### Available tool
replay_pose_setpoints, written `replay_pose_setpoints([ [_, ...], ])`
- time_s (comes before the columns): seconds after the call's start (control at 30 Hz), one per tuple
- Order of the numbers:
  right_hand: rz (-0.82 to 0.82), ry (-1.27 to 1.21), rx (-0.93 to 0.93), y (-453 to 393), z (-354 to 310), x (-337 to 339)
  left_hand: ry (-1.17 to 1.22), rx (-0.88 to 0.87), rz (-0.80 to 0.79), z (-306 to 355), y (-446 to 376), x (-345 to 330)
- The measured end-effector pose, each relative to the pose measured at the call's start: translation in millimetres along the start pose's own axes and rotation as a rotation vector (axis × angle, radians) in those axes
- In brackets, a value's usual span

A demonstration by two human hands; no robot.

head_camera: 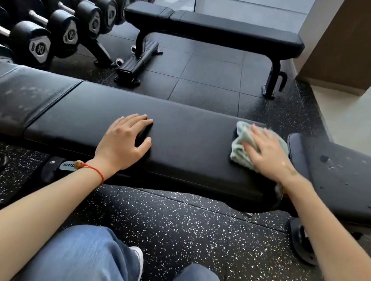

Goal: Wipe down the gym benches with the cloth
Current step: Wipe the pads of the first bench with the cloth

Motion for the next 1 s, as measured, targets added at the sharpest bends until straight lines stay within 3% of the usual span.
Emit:
replay_pose_setpoints([
  [0.07,-0.052,0.09,-0.102,-46.4,12.3,-9.9,0.003,0.011,-0.006,-1.0,0.0,0.4],
  [0.13,-0.082,0.132,-0.066,-80.5,-6.6,-21.5,0.003,0.017,-0.009,-1.0,-1.1,1.8],
  [0.23,-0.131,0.068,0.115,-86.4,-67.1,-34.9,0.014,0.022,-0.015,-0.3,-1.5,3.2],
  [0.4,-0.153,-0.017,0.51,3.1,-116.6,-34.9,0.017,0.021,-0.009,-0.4,-0.9,4.1],
  [0.47,-0.134,-0.028,0.464,4.9,-92.9,-27.8,0.012,0.025,-0.007,0.0,0.0,3.3],
  [0.53,-0.091,-0.003,0.275,-25.8,-63.8,-21.0,0.01,0.029,-0.006,1.5,0.5,3.2],
  [0.63,-0.154,0.101,0.056,-77.9,-61.1,-31.1,0.025,0.039,-0.008,2.6,0.7,4.6],
  [0.73,-0.173,0.067,0.173,-72.4,-102.2,-43.5,0.03,0.032,-0.014,2.1,0.5,6.6],
  [0.87,-0.13,0.132,0.446,14.2,-134.7,-39.2,0.03,0.039,-0.006,2.2,0.0,5.6],
  [1.0,-0.014,0.348,0.445,34.9,-144.4,-51.1,0.008,0.038,0.004,2.3,0.4,2.4],
])
Point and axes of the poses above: each hand's wrist, its own y-axis away from the middle knuckle, its own x-axis out of the back of the hand, z = x × y, the point moved 3 cm from there along -y, towards the middle knuckle, and after that the axes turned 14 degrees about x, right-handed, at the moved point
